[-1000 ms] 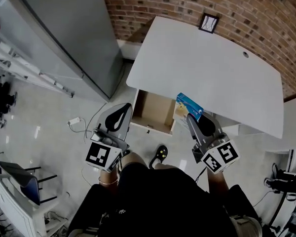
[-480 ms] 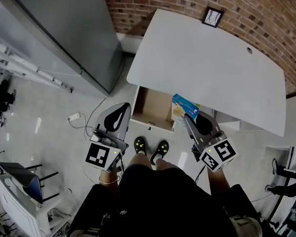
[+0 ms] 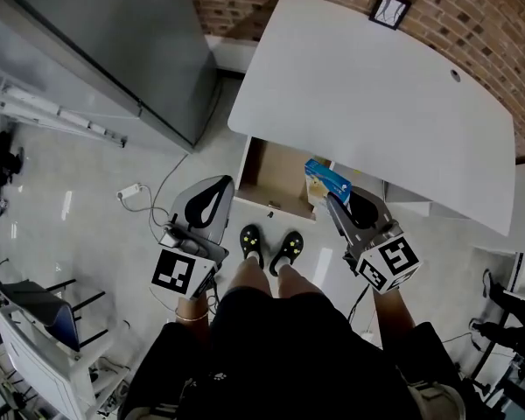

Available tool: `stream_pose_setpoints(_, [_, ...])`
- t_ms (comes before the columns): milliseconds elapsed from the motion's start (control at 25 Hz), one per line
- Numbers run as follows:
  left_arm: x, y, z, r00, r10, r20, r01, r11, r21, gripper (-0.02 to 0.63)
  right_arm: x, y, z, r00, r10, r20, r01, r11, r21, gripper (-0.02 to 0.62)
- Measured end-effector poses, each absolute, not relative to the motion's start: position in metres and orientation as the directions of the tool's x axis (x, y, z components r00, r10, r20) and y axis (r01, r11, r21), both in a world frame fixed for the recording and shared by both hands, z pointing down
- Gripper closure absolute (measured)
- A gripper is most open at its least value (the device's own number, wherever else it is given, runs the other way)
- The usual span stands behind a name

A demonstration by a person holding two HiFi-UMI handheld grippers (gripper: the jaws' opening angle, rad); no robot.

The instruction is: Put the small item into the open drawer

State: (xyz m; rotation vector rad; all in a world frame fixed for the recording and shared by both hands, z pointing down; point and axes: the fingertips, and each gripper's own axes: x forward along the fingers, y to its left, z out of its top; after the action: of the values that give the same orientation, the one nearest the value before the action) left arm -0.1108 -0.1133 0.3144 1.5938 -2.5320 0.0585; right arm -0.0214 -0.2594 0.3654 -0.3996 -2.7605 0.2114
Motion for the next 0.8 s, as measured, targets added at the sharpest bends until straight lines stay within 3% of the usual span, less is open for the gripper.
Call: stream_pose_setpoints(800, [-0.140,-0.093,0.386,-0.472,-0.856,0.211,-0.864,0.497,0.085,0.604,-0.058,-0.237,0.475,-0.771,0.387,0.505,0.366,0.919,-0.145,0.499])
